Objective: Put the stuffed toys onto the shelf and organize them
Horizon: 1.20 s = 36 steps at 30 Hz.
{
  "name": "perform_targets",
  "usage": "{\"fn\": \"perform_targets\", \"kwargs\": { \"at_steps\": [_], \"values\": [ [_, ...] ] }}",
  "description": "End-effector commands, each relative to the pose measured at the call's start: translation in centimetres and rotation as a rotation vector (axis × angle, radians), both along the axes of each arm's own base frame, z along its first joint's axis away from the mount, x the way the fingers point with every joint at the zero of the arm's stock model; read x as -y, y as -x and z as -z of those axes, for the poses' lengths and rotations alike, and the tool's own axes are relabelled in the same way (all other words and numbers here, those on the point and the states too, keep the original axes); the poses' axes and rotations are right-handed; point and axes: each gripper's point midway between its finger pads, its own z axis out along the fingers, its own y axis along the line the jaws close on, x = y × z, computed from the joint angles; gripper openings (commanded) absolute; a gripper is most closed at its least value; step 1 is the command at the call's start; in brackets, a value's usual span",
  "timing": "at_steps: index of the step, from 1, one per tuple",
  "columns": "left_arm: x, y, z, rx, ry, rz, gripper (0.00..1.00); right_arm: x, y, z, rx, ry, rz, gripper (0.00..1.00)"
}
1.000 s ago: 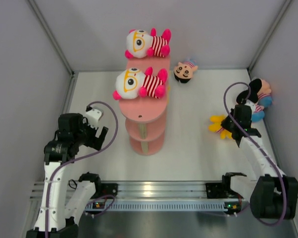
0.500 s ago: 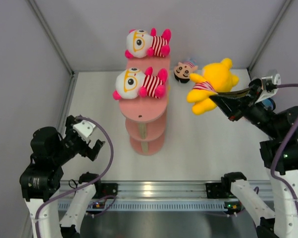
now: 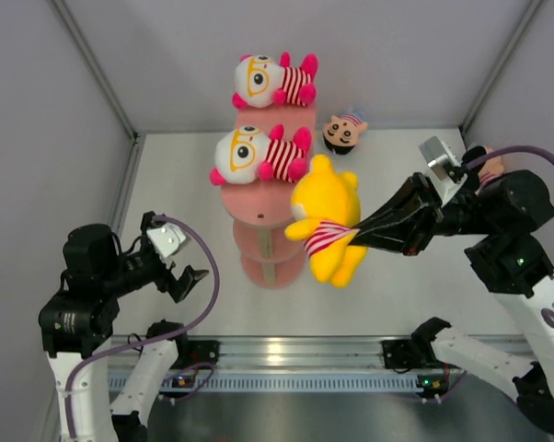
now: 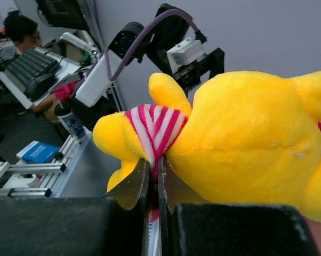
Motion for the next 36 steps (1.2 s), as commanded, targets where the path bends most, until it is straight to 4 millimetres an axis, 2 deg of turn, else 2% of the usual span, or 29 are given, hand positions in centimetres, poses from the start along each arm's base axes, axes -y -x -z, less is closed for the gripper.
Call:
{"fn": "perform_targets", "kwargs": {
  "at_steps": [1,2,3,4,5,6,8,12,21,28,29,30,31,33,34,35,36],
  "values": [
    [1.6,0.7,-2.8,0.068,0.043,0.108,0.99,-2.4,0.6,-2.0,0.111,-0.018,-0.078,0.0],
    [1.8,0.9,-3.3,0.076,0.052,0.121,0.99,-3.3,2.2,-2.3,0.111,-0.005,-0.139,0.0],
    [1.9,1.0,-4.0,0.089,0.058,0.127,0.99,-5.2,1.8,-1.6,0.143,0.022,-0.163,0.0],
    [1.9,1.1,-4.4,0.104,0.057,0.133,0.98,-5.7,2.2,-2.6,0.169,0.016,-0.165,0.0],
    [1.9,1.2,-4.6,0.115,0.054,0.135,0.98,-6.6,4.0,-2.1,0.168,0.038,-0.24,0.0],
    [1.9,1.2,-4.8,0.135,0.042,0.143,0.99,-8.1,3.9,-1.5,0.173,0.056,-0.268,0.0],
    [1.9,1.2,-4.9,0.143,0.037,0.148,0.99,-8.9,5.2,-2.5,0.203,0.018,-0.348,0.0],
    [2.4,1.8,-5.8,0.162,0.057,0.182,0.99,-11.3,4.7,-1.5,0.157,0.047,-0.401,0.0],
    [4.4,4.3,-10.5,0.239,0.14,0.319,0.99,-13.6,5.0,-0.3,0.133,0.075,-0.456,0.0],
    [5.7,5.7,-12.3,0.246,0.197,0.439,0.98,-14.8,5.4,0.2,0.122,0.079,-0.494,0.0],
    [5.9,6.1,-12.6,0.251,0.207,0.462,0.94,-14.9,5.5,0.0,0.126,0.07,-0.5,0.0],
    [6.0,6.2,-12.6,0.245,0.214,0.474,0.84,-15.2,5.5,0.1,0.124,0.069,-0.505,0.0],
    [6.1,6.3,-12.7,0.246,0.218,0.486,0.61,-15.2,5.6,0.0,0.122,0.067,-0.514,0.0],
    [6.3,6.6,-12.6,0.237,0.232,0.512,0.37,-15.6,5.6,0.0,0.113,0.066,-0.527,0.0],
    [6.4,6.7,-12.6,0.238,0.233,0.516,0.16,-15.7,5.6,0.1,0.109,0.068,-0.529,0.0],
    [6.4,6.8,-12.4,0.235,0.234,0.514,0.01,-15.9,5.6,0.1,0.107,0.069,-0.532,0.0],
    [6.3,6.8,-12.4,0.234,0.234,0.512,0.0,-16.0,5.6,0.3,0.103,0.073,-0.534,0.0]
  ]
}}
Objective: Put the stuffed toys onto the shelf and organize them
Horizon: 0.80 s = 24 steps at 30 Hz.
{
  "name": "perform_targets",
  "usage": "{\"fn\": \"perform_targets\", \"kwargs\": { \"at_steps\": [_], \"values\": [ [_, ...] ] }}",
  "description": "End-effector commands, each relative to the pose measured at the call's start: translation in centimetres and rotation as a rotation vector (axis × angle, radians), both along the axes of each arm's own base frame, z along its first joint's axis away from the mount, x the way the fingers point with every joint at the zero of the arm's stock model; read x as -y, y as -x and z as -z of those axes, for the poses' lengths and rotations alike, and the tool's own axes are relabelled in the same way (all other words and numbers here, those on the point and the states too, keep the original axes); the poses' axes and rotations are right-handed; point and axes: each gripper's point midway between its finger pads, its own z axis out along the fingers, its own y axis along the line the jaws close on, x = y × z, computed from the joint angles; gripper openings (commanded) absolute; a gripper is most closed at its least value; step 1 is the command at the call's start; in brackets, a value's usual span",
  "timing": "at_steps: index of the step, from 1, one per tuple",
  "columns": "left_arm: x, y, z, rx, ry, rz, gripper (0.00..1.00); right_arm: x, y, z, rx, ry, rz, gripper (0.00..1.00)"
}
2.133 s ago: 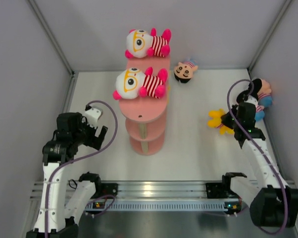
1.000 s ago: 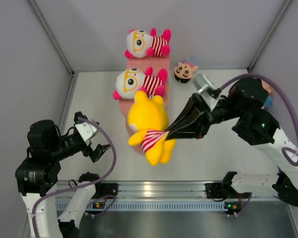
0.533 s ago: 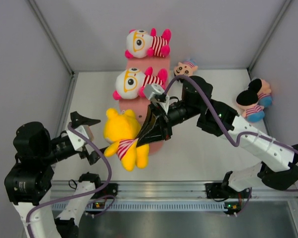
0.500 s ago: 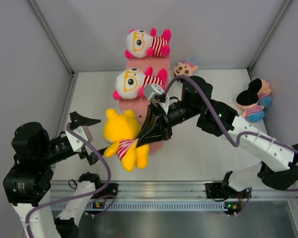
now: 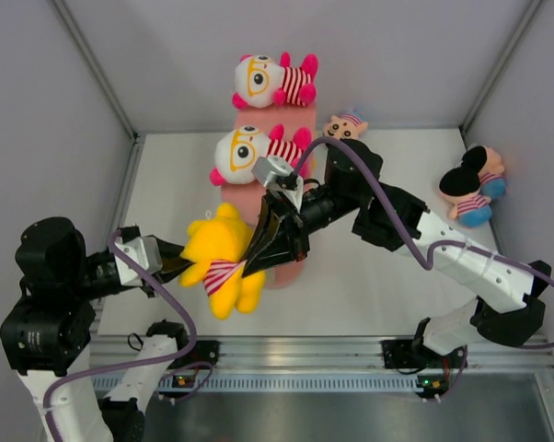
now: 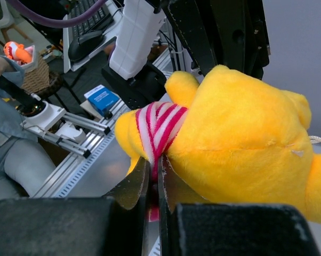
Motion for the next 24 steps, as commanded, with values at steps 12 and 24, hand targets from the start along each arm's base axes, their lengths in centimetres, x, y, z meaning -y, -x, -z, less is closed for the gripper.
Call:
{"fn": "perform_targets", "kwargs": {
  "at_steps": [12,24],
  "values": [
    [-0.8,-0.4,1.1,-0.03,-0.006,-0.094,0.0,-0.6,-1.1,-2.4,0.037,-0.091,0.149,0.37],
    [-3.0,-1.9,2.0,-0.058,-0.031,-0.296,0.0,0.0,-5.0,-2.6,0.148,-0.093,0.481,0.85]
  ]
}}
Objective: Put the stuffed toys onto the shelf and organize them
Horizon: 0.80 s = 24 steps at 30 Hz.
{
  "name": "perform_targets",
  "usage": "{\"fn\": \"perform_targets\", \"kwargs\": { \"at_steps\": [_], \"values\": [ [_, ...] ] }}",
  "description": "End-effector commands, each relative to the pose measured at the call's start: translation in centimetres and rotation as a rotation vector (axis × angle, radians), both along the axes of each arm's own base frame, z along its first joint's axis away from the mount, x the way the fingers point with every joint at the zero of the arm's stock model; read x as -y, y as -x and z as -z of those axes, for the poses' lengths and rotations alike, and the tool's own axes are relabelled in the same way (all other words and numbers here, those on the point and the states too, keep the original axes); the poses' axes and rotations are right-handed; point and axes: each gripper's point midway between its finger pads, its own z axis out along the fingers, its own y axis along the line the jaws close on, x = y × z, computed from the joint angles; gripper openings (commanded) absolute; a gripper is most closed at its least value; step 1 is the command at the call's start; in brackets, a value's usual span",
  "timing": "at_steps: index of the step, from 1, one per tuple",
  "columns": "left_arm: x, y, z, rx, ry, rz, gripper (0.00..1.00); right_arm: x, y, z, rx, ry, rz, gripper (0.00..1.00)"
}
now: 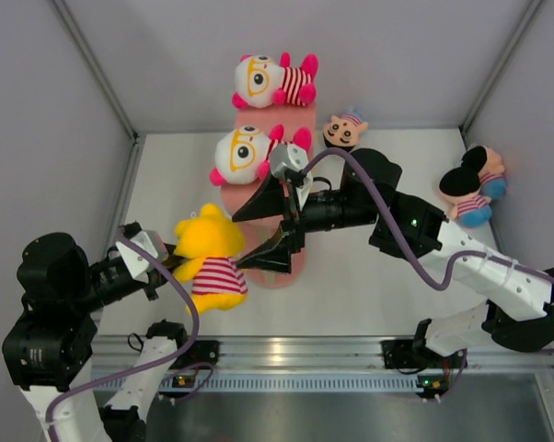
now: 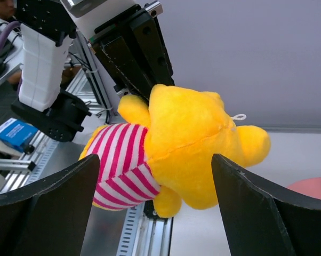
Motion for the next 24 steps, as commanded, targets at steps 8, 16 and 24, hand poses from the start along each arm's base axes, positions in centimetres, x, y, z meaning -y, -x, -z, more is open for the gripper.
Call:
{"fn": "perform_targets", "kwargs": {
  "at_steps": [8,16,24],
  "values": [
    [-1.8,-1.1,0.0,-0.004,-0.006,-0.159,0.0,-0.7,-1.2,0.0,0.17,0.02,0.286,0.86],
    [-3.8,-1.9,-1.1,0.013,0.01,-0.317,0.0,-2.0,0.6,0.6,0.234,-0.006,0.352,0.87],
    [-4.0,-1.8,-1.3,0.024,0.012,-0.336,0.0,-1.9,0.8,0.7,0.238,-0.013,0.35,0.87]
  ]
}}
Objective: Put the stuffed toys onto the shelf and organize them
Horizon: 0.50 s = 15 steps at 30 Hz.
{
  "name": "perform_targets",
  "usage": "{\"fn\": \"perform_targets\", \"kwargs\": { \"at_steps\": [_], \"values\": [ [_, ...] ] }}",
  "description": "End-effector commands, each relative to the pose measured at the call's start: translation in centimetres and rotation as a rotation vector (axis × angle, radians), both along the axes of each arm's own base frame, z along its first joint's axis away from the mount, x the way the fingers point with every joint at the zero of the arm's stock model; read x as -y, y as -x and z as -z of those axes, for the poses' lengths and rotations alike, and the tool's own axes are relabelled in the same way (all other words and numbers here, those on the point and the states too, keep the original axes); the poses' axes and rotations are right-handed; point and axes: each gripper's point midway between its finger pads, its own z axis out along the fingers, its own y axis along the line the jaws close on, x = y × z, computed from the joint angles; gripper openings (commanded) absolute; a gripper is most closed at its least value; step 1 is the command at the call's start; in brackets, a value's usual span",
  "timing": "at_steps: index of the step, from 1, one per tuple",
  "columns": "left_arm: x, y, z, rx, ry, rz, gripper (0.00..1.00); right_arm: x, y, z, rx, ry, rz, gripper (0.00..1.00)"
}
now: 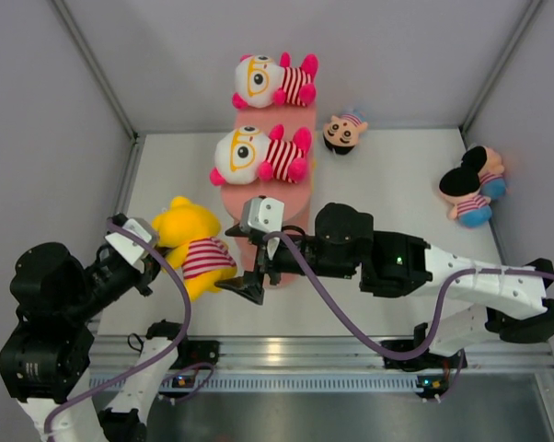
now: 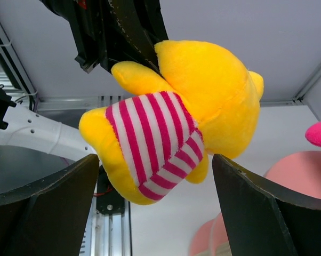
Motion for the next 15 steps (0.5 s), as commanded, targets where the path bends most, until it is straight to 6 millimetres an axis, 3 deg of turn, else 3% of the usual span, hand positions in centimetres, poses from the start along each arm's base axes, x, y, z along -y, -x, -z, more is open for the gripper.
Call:
{"fn": "perform_targets", "kwargs": {
  "at_steps": [1,8,15],
  "values": [
    [-0.2,0.1,-1.7,0.066,0.016,-0.024,0.0,1.0,0.1,-3.6,0.033,-0.112,0.015,0.87],
    [-0.4,0.1,-1.9,0.073,0.015,-0.037,0.0,1.9,0.1,-3.4,0.052,-0.131,0.069,0.88],
    [-0.3,0.1,-2.0,0.071,0.02,-0.032,0.0,1.7,1.9,-3.3,0.077,-0.153,0.089,0.9]
  ]
}}
